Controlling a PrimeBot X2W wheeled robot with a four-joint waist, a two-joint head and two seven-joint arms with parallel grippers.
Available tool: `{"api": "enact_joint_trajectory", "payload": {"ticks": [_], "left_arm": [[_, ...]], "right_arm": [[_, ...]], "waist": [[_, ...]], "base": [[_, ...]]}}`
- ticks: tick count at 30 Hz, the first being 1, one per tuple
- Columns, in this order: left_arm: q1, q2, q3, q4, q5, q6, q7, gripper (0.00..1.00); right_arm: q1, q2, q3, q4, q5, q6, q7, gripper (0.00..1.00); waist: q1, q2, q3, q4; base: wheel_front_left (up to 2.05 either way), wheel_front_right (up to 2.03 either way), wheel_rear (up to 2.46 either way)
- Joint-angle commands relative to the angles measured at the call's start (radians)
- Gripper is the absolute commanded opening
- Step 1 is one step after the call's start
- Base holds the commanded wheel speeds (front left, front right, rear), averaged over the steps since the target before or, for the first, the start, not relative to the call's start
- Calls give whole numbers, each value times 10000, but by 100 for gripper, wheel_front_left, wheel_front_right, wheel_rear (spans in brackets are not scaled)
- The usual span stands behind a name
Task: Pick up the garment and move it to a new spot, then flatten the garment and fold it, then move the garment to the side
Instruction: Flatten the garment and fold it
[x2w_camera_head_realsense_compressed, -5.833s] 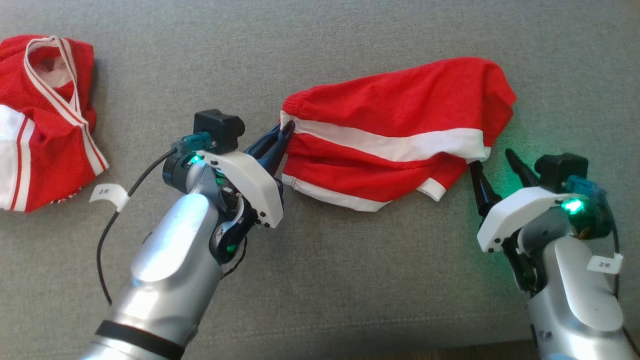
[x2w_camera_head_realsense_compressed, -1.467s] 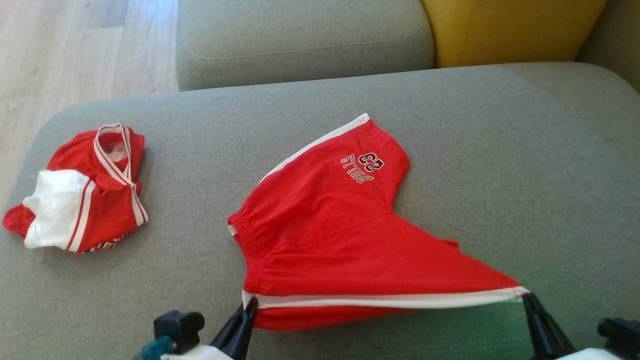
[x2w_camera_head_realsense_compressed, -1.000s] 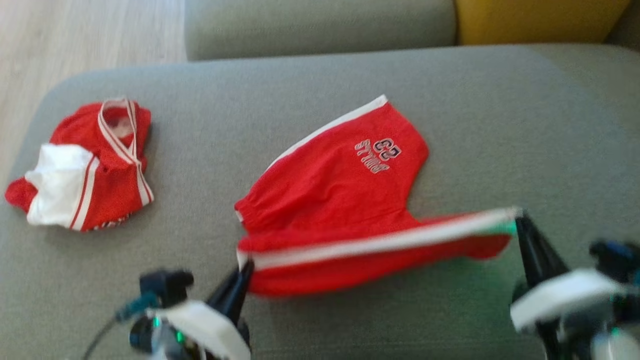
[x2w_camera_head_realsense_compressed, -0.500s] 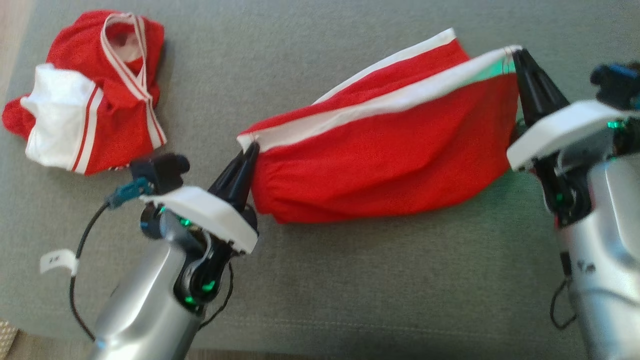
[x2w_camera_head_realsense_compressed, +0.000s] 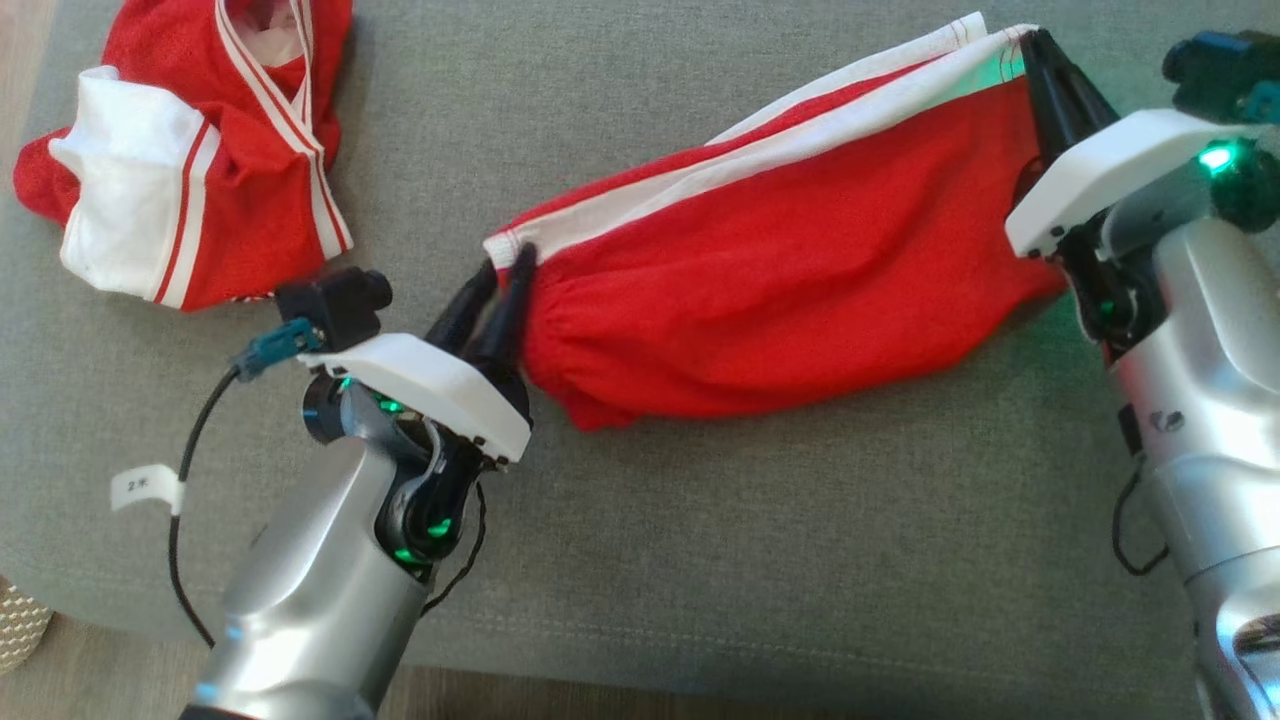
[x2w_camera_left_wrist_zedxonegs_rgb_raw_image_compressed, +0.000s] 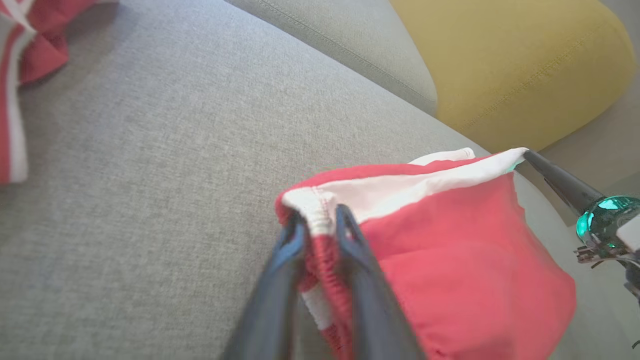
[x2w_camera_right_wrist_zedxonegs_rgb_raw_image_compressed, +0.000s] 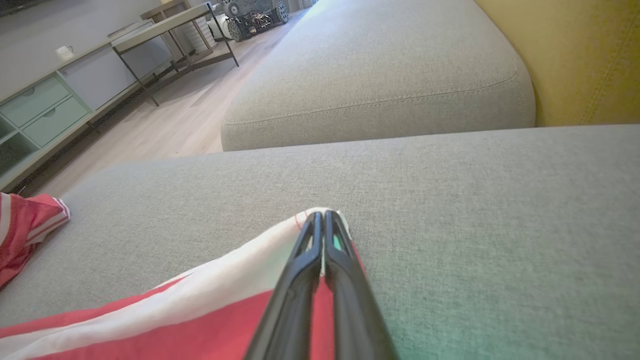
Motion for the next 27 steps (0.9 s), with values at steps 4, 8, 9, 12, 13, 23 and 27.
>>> {"api": "enact_joint_trajectory", "payload": {"ticks": [4, 8, 9, 12, 13, 23, 27], "left_arm": [[-225, 223, 381, -81, 41, -34, -475, 100], [80, 374, 472, -162, 289, 257, -958, 100], [163, 424, 527, -252, 408, 390, -1134, 100], [405, 645, 705, -661, 1049, 928, -1572, 100], [504, 691, 789, -858, 1256, 1087, -1654, 100], [1358, 999, 1667, -2812, 3455, 1995, -1784, 100], [1708, 1046, 1868, -3028, 3944, 2003, -1786, 100]], "right_arm": [[-268, 57, 681, 115, 318, -7, -848, 100], [-69, -86, 948, 188, 300, -7, -1695, 100], [16, -72, 957, 151, 278, -7, -1933, 100], [329, -73, 932, -140, -80, -7, -2578, 100], [448, -73, 873, -302, -236, -7, -2710, 100], [2167, 298, -381, -2731, -1916, -7, -3011, 100], [3235, 538, -826, -4043, -2492, -7, -2898, 100]], "waist": [[0, 0, -146, -60], [0, 0, -409, -188], [0, 0, -475, -225], [0, 0, -709, -364], [0, 0, -775, -422], [0, 0, -1160, -882], [0, 0, -1293, -998]], "base": [[0, 0, 0], [0, 0, 0], [0, 0, 0], [0, 0, 0], [0, 0, 0], [0, 0, 0], [0, 0, 0]]}}
